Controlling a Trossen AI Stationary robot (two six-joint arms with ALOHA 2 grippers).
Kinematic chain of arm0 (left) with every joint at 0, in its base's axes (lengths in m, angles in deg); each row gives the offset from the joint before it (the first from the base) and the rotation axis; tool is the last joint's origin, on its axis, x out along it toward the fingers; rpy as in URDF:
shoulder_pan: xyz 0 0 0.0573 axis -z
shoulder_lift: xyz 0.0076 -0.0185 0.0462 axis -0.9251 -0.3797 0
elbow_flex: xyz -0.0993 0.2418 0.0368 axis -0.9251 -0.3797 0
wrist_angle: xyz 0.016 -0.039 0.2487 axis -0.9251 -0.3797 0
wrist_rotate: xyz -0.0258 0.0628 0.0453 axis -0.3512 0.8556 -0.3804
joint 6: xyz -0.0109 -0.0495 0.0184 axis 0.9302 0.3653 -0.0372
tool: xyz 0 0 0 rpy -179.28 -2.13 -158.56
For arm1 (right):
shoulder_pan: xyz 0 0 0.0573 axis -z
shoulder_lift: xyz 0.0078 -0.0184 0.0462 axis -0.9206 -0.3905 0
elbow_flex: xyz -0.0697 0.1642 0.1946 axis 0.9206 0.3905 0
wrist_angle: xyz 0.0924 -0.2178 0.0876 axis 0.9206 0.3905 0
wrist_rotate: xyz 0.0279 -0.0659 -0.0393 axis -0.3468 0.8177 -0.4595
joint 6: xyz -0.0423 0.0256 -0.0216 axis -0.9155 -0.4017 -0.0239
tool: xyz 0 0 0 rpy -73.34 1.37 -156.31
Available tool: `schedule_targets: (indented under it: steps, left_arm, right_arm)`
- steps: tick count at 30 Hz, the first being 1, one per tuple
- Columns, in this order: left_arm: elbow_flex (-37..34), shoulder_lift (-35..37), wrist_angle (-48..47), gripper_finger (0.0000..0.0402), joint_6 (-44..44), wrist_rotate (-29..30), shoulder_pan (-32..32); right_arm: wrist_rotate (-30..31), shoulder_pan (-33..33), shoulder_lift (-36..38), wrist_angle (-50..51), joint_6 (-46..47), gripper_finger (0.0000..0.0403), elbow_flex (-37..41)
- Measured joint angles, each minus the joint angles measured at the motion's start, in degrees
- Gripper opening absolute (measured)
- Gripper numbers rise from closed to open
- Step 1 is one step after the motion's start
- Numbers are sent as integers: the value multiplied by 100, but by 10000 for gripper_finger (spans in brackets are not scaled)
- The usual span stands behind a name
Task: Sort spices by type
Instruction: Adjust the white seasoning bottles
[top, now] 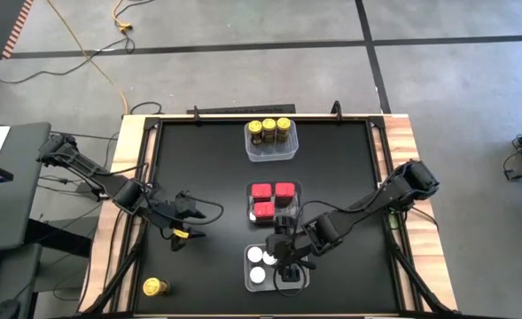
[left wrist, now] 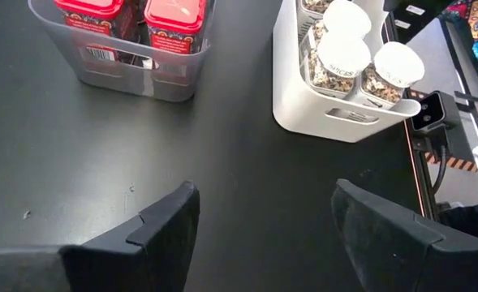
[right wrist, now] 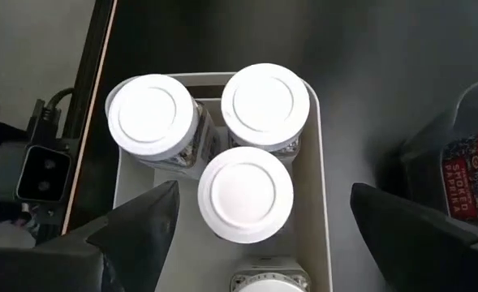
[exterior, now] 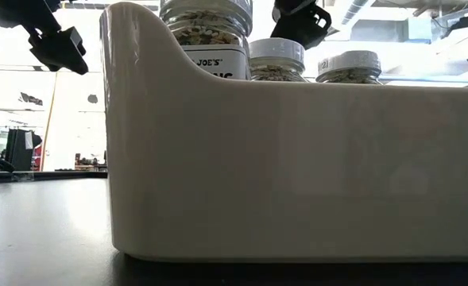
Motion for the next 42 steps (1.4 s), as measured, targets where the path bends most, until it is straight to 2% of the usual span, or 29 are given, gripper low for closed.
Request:
schedule_targets:
  steps: [10,20,34,42]
  left_arm:
    - [0,-2,1,268,-33,55,-2]
    - [0,-2,1,268,-33,49,0]
    - [0,-2,0,268,-120,33,-1]
    - [0,-2,0,268,-122,33,-2]
  right_arm:
    - [-109,46,-354,-433,-12,389,7]
    - [-150,87,-343,-230,157,386,0]
    - [-282,114,-343,-61,165,304,-2]
    - [-302,116,-332,-10,164,286,-2]
